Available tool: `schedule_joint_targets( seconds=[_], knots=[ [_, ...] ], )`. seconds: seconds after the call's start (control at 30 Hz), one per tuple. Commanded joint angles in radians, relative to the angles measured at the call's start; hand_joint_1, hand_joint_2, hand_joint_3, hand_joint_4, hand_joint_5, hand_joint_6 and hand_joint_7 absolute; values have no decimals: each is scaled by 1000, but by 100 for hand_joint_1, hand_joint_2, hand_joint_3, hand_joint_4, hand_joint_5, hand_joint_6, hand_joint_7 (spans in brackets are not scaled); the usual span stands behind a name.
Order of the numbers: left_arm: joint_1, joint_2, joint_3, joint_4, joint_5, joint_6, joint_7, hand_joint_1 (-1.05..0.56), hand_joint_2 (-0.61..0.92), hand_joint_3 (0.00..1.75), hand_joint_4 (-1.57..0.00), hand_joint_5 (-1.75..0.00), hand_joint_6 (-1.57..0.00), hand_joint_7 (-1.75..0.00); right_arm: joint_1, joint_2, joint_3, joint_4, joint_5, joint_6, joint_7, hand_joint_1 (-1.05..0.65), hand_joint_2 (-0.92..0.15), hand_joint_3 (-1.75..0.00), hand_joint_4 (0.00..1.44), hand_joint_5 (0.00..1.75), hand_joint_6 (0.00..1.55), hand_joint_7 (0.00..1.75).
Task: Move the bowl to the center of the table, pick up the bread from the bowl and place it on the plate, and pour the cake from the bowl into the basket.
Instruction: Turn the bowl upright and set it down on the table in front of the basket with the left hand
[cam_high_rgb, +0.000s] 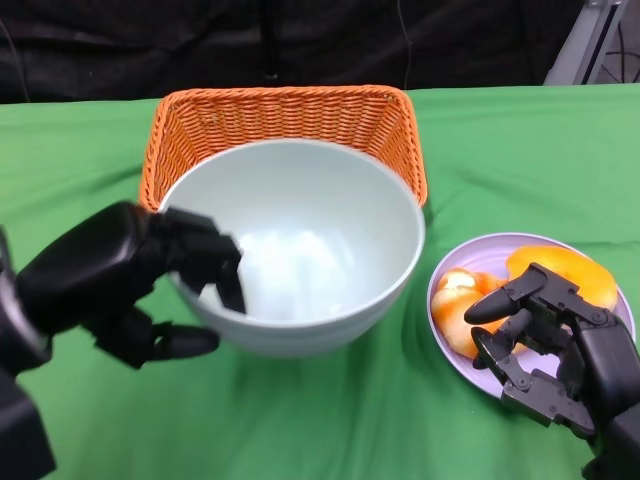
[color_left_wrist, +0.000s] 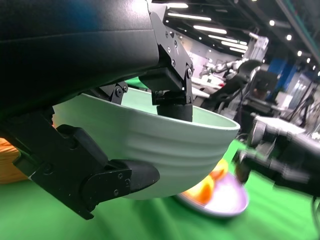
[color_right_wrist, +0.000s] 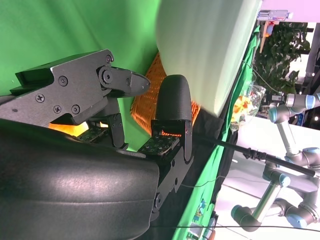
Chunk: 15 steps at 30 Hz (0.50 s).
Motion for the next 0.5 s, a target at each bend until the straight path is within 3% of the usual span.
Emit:
schedule_joint_targets(
  seconds=[0.03, 0.13, 0.23, 0.33, 0.43, 0.5],
  knots=[
    [34, 34, 40, 63, 80, -108, 87, -11, 67, 82, -83, -158, -82, -121, -9, -8, -10, 0, 15, 6, 1, -7, -80, -53, 65, 155, 58, 134],
    [68, 27, 107, 100, 184, -187, 135, -7, 60, 80, -77, -168, -76, -133, -14, -8, -13, 3, 25, 10, 7, -6, -80, -54, 65, 155, 58, 135],
    [106, 16, 179, 94, 314, -209, 187, -9, 64, 69, -73, -173, -71, -145, -16, -10, -14, 4, 31, 14, 11, -5, -80, -54, 64, 155, 58, 135],
    [128, 3, 237, 79, 436, -210, 260, -12, 78, 39, -74, -175, -62, -161, -15, -11, -14, 2, 36, 17, 15, -5, -81, -54, 64, 155, 57, 136],
    [135, 1, 261, 71, 550, -199, 354, -12, 82, 33, -75, -175, -61, -163, -17, -11, -16, 9, 37, 11, 18, -5, -81, -53, 64, 155, 57, 136],
    [145, 4, 260, 61, 648, -171, 450, -13, 89, 19, -73, -174, -68, -144, -18, -11, -17, 16, 40, 4, 21, -5, -81, -53, 64, 155, 57, 137]
  ],
)
